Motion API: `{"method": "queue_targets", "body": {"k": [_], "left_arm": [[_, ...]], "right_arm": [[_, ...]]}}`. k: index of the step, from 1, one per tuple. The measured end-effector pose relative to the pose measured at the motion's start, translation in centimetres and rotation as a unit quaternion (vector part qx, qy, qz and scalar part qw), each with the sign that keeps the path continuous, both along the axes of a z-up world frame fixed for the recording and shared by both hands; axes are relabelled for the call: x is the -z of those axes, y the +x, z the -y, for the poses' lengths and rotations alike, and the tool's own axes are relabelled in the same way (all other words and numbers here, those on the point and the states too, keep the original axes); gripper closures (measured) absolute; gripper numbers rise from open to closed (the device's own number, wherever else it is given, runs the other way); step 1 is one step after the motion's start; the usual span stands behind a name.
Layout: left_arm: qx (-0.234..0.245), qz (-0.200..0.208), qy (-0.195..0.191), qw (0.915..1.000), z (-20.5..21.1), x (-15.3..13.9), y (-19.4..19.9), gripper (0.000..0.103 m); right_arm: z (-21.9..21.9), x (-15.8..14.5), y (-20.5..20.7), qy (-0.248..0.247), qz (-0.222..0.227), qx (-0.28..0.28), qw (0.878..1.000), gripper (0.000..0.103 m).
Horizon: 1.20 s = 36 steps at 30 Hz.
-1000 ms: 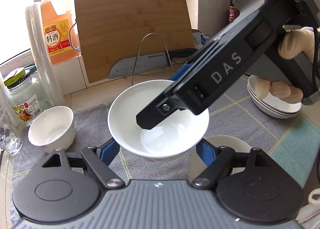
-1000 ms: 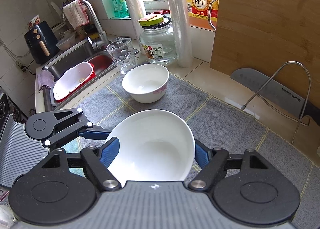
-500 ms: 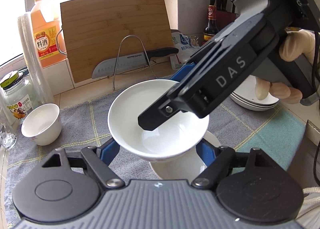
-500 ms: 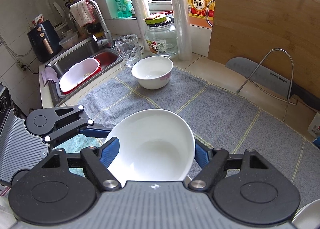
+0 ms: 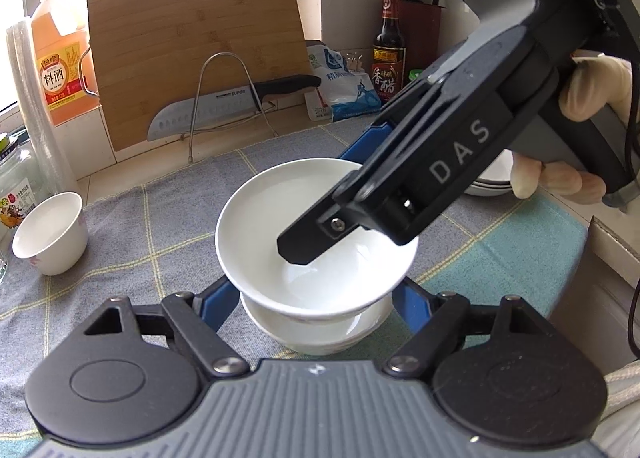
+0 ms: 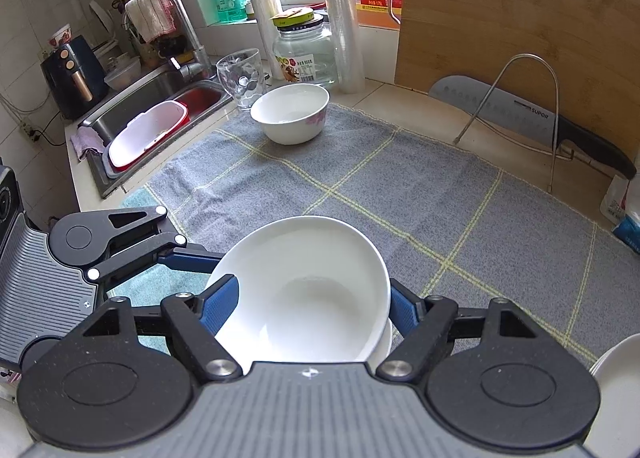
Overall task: Organize plates and bowls
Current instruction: 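Lower the held bowl into the other white bowl with the right tool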
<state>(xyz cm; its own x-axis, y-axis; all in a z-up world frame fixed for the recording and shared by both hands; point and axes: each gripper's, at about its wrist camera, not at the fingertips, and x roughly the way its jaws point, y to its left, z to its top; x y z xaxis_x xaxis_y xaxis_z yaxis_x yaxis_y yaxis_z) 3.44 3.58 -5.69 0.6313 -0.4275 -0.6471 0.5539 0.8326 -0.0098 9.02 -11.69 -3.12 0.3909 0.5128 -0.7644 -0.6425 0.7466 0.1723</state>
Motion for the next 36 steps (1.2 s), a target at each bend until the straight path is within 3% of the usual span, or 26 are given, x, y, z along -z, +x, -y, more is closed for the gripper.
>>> {"method": "queue_targets", "body": {"k": [36], "left_arm": [[0.004, -0.016, 0.020, 0.9997, 0.4, 1.8, 0.4, 0.019]], "right_arm": [[-0.3, 2.1, 0.3, -0.022, -0.007, 0.001, 1.000, 0.020]]}}
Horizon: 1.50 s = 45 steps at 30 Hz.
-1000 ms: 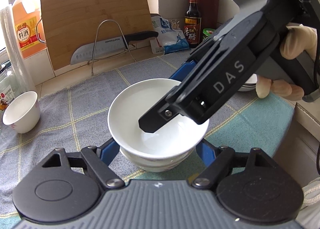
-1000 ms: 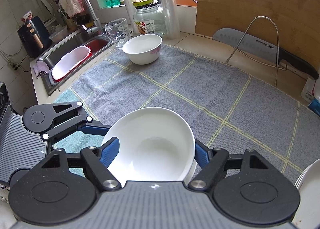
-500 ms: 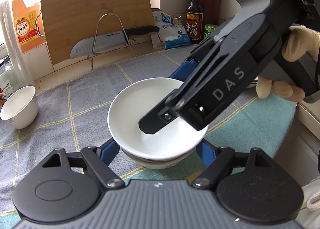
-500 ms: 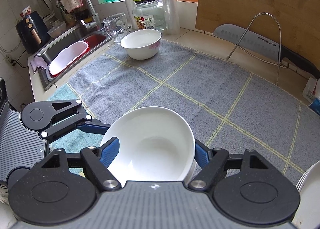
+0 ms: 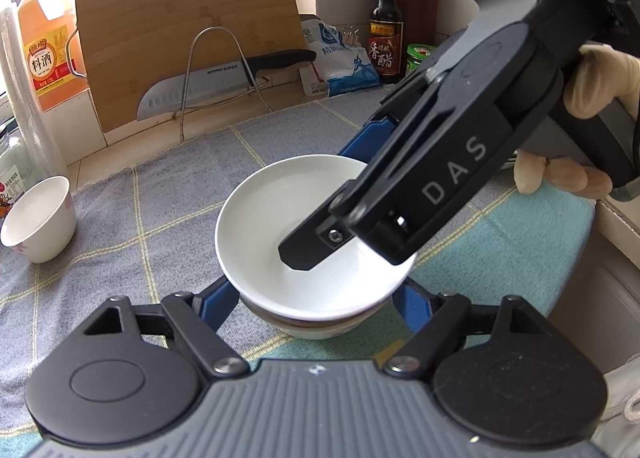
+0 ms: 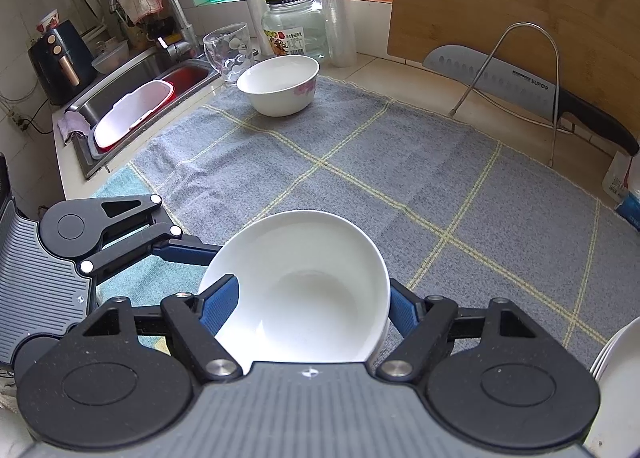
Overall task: Organize plates and bowls
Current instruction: 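Lower the held bowl into the other white bowl with the right tool, then open the right tool and withdraw from the nested bowls, then move the right tool to the white bowl by the glass jar and grasp its rim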
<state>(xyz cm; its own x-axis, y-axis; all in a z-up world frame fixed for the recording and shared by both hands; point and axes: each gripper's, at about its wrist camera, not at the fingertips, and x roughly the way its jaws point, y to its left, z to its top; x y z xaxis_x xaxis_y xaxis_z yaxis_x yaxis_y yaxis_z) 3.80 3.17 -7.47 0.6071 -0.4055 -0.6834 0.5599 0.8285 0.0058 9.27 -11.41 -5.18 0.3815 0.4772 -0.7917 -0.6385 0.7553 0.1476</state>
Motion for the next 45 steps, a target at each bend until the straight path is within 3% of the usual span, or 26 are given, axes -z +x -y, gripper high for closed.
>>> {"method": "queue_targets", "body": {"k": [6, 15, 25, 36, 45], "left_arm": [[-0.002, -0.001, 0.000, 1.0000, -0.1, 0.2, 0.1, 0.016], [0.000, 0.015, 0.004, 0.9999, -0.6, -0.1, -0.3, 0.007], [-0.022, 0.021, -0.007, 0.9995, -3.1, -1.4, -0.7, 0.007], [-0.109, 0.037, 0.011, 0.9933, -8.9, -1.6, 1.7, 0.006], [-0.197, 0.041, 0.037, 0.9788, -14.9, 1.1, 7.2, 0.006]], "right_arm": [[0.0, 0.2, 0.0, -0.002, 0.002, 0.004, 1.000, 0.020], [0.4, -0.7, -0.3, 0.002, 0.026, 0.010, 1.000, 0.000], [-0.7, -1.9, -0.5, -0.027, 0.084, 0.006, 0.996, 0.000], [-4.1, -3.2, 1.1, -0.024, 0.116, -0.017, 0.993, 0.000], [-9.2, -4.4, 6.2, 0.002, 0.099, -0.042, 0.994, 0.000]]}}
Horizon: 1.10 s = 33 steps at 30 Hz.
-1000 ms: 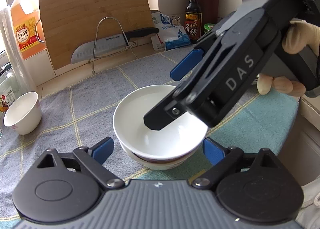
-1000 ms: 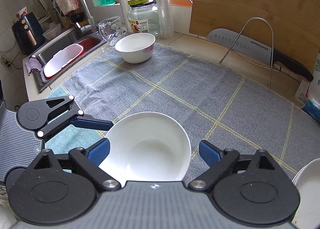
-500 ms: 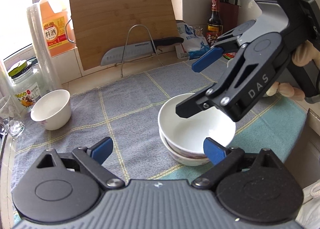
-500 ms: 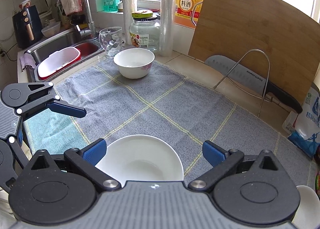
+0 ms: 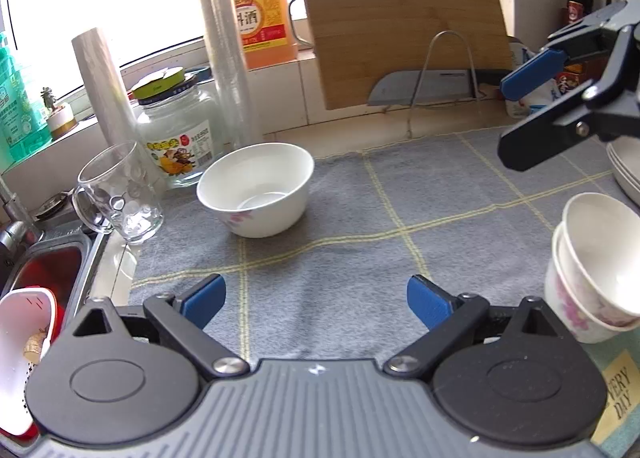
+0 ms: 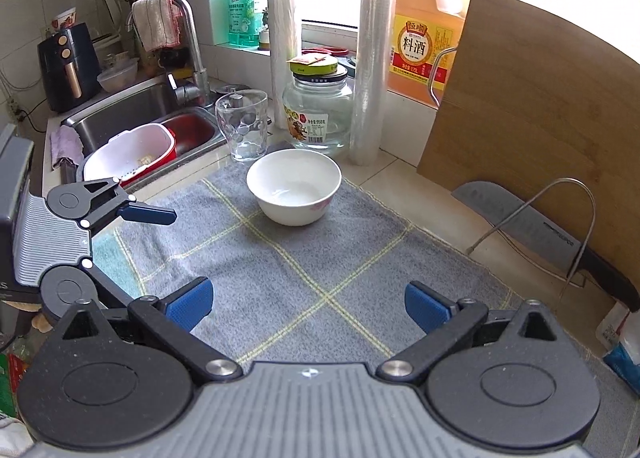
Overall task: Organize plates and bowls
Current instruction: 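Move the right tool to the white bowl by the glass jar and grasp its rim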
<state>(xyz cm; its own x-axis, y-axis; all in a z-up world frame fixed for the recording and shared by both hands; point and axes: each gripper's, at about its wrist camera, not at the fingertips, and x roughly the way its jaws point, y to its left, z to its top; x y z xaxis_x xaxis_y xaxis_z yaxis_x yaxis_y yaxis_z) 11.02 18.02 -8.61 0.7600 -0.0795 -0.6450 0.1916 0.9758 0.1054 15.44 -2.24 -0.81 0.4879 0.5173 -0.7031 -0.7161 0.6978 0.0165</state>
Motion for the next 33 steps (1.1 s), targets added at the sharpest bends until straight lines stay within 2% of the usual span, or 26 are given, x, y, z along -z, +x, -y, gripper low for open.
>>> {"method": "queue_targets", "body": {"k": [6, 9, 16, 24, 32, 33], "left_arm": [[-0.031, 0.021, -0.019, 0.9991, -2.2, 1.5, 3.2, 0.006], [-0.032, 0.021, -0.038, 0.9986, -2.9, 1.9, 4.6, 0.006], [-0.032, 0.019, -0.054, 0.9979, -3.4, 2.9, 7.1, 0.007], [-0.032, 0.005, -0.051, 0.9982, -3.7, 4.2, 9.4, 0.010], [-0.023, 0.005, -0.052, 0.9984, -4.0, 4.7, 10.4, 0.016], [-0.021, 0.005, -0.052, 0.9984, -4.0, 4.7, 10.5, 0.017]], "right_arm": [[-3.6, 1.1, 4.4, 0.010, -0.030, -0.017, 0.999, 0.000], [-5.1, 1.9, 6.4, 0.007, -0.045, -0.020, 0.999, 0.000], [-7.9, 3.6, 10.6, -0.003, -0.063, -0.030, 0.998, 0.000], [-10.4, 5.3, 14.9, -0.002, -0.092, -0.030, 0.995, 0.002], [-12.2, 6.7, 17.9, -0.008, -0.102, -0.033, 0.994, 0.007], [-12.5, 6.9, 18.1, -0.008, -0.103, -0.034, 0.994, 0.011]]}}
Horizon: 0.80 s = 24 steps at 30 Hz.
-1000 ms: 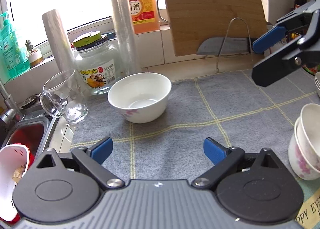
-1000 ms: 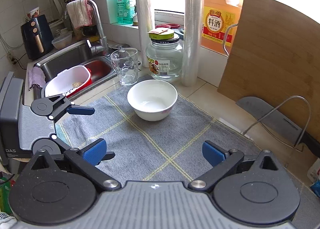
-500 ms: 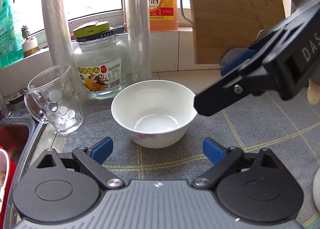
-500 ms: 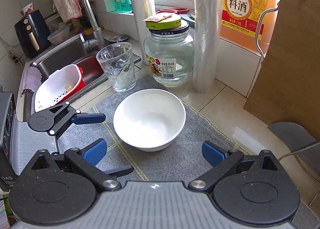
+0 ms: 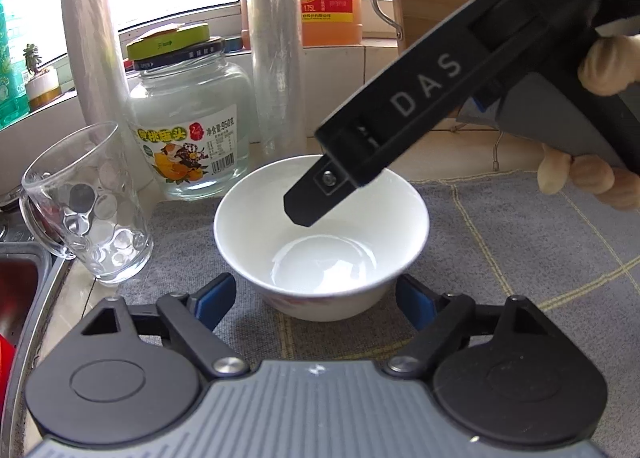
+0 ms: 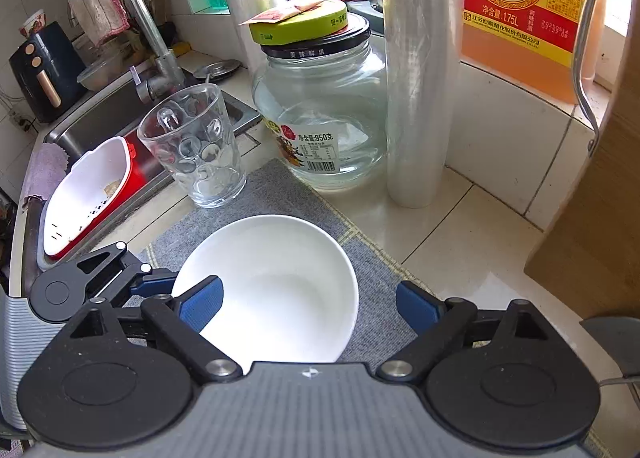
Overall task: Organize plates and bowls
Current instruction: 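Move the right tool to the white bowl by the glass jar and grasp its rim, then lift the white bowl with the right tool and carry it to the nested bowls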
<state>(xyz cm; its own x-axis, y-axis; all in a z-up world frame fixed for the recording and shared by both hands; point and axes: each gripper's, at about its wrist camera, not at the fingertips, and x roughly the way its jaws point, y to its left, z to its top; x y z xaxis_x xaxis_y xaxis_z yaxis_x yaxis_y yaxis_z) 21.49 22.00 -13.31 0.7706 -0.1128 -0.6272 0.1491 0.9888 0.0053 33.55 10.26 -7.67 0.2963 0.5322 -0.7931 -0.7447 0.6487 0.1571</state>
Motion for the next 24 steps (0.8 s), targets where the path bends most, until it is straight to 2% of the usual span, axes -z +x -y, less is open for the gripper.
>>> {"method": "queue_targets", "body": {"k": [1, 9, 24], "left_arm": [[0.002, 0.000, 0.001, 1.0000, 0.10, 0.02, 0.15, 0.017], [0.007, 0.002, 0.005, 1.0000, -0.04, 0.04, 0.39, 0.017], [0.015, 0.010, 0.007, 0.9998, -0.03, -0.36, 0.52, 0.017]], "right_arm": [[-0.25, 0.18, 0.28, -0.002, -0.001, -0.001, 1.000, 0.016], [-0.89, 1.14, 1.03, -0.002, -0.009, -0.012, 1.000, 0.028], [-0.91, 0.90, 0.46, 0.006, -0.013, -0.025, 1.000, 0.034]]}}
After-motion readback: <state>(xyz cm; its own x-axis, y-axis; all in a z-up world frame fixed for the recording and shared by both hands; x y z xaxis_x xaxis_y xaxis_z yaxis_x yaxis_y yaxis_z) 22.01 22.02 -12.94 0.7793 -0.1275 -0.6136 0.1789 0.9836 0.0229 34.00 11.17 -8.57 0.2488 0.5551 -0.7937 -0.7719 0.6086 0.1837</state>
